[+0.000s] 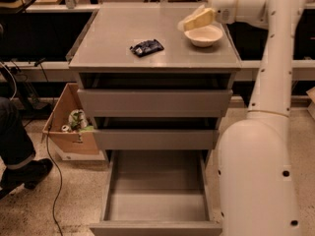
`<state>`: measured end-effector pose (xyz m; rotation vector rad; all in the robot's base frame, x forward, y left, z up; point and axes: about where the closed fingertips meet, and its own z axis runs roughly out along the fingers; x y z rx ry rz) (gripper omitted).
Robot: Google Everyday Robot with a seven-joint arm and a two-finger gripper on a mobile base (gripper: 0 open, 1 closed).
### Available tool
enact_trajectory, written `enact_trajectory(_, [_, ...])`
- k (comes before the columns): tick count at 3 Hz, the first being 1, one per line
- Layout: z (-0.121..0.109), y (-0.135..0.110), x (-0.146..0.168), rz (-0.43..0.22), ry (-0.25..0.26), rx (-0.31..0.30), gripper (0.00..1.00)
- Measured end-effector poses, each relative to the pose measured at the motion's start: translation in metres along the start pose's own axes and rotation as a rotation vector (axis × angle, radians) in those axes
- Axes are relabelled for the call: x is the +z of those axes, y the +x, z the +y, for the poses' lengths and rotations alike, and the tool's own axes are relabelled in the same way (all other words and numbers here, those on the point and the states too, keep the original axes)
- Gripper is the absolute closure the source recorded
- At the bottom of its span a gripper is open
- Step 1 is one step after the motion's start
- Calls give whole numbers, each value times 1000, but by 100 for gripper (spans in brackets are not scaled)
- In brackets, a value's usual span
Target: Pick rxbar blueberry from bottom drawer and place on counter
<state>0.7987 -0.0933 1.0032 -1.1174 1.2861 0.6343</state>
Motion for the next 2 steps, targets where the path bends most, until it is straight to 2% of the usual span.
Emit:
enact_trajectory(1, [-12, -52, -73, 96, 108, -76, 0])
enact_trajectory(2, [-11, -60, -71, 93, 109, -87, 0])
